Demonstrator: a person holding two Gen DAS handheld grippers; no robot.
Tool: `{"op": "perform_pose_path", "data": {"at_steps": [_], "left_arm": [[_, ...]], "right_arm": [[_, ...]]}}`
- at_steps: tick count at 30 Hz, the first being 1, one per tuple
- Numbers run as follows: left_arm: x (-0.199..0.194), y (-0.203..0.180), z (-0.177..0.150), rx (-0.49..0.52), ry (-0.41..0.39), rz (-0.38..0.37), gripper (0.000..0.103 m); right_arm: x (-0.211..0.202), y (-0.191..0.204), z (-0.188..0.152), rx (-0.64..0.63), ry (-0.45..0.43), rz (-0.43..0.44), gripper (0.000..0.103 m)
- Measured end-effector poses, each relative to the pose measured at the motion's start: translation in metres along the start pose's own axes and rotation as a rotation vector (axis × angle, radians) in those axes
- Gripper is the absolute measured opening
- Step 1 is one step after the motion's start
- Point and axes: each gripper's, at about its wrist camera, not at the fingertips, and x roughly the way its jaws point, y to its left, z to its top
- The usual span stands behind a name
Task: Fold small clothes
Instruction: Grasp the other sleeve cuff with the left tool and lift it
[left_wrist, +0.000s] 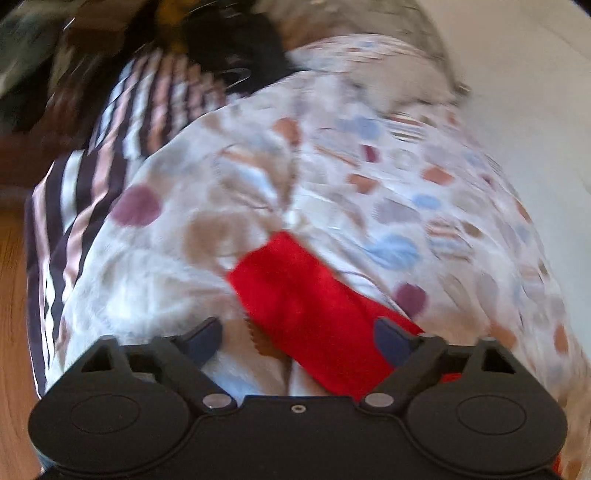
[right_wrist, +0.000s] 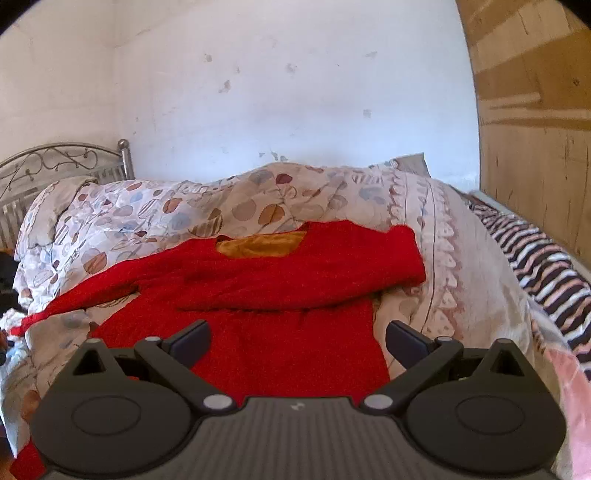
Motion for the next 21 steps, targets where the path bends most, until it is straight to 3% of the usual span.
{"op": "perform_pose_path", "data": {"at_steps": [2, 3, 4, 5, 7, 9, 12, 15, 17, 21], "left_arm": [[0.007, 0.002, 0.003, -0.023, -0.014, 0.02, 0.07], [0.008, 0.001, 0.004, -0.016, -0.031, 0.037, 0.056], [0.009, 0.0, 0.005, -0.011, -0.047, 0.058, 0.036], [0.009, 0.0, 0.006, -0.01, -0.065, 0.075, 0.026], [0.011, -0.002, 0.011, 0.013, -0.094, 0.073, 0.014], [0.006, -0.011, 0.013, 0.058, -0.13, 0.051, 0.013], [-0.018, -0.036, 0.013, 0.172, -0.237, -0.038, 0.012], [-0.048, -0.071, 0.012, 0.298, -0.334, -0.181, 0.012], [-0.073, -0.098, 0.008, 0.383, -0.385, -0.315, 0.012], [-0.117, -0.149, -0.01, 0.526, -0.432, -0.571, 0.012]], "right_arm": [[0.001, -0.001, -0.002, 0.006, 0.005, -0.002, 0.103], [0.001, -0.001, -0.003, 0.005, 0.007, -0.004, 0.103], [0.001, -0.002, -0.003, 0.005, 0.007, -0.006, 0.103], [0.001, -0.002, -0.004, 0.005, 0.007, -0.008, 0.103], [0.001, -0.002, -0.005, 0.006, 0.005, -0.008, 0.103], [0.001, -0.003, -0.006, 0.009, 0.0, -0.013, 0.103], [-0.001, -0.005, -0.006, 0.015, -0.015, -0.015, 0.103], [-0.003, -0.006, -0.005, 0.021, -0.025, -0.016, 0.103], [-0.005, -0.008, -0.005, 0.025, -0.033, -0.015, 0.103], [-0.008, -0.01, -0.004, 0.035, -0.049, -0.022, 0.103]]}}
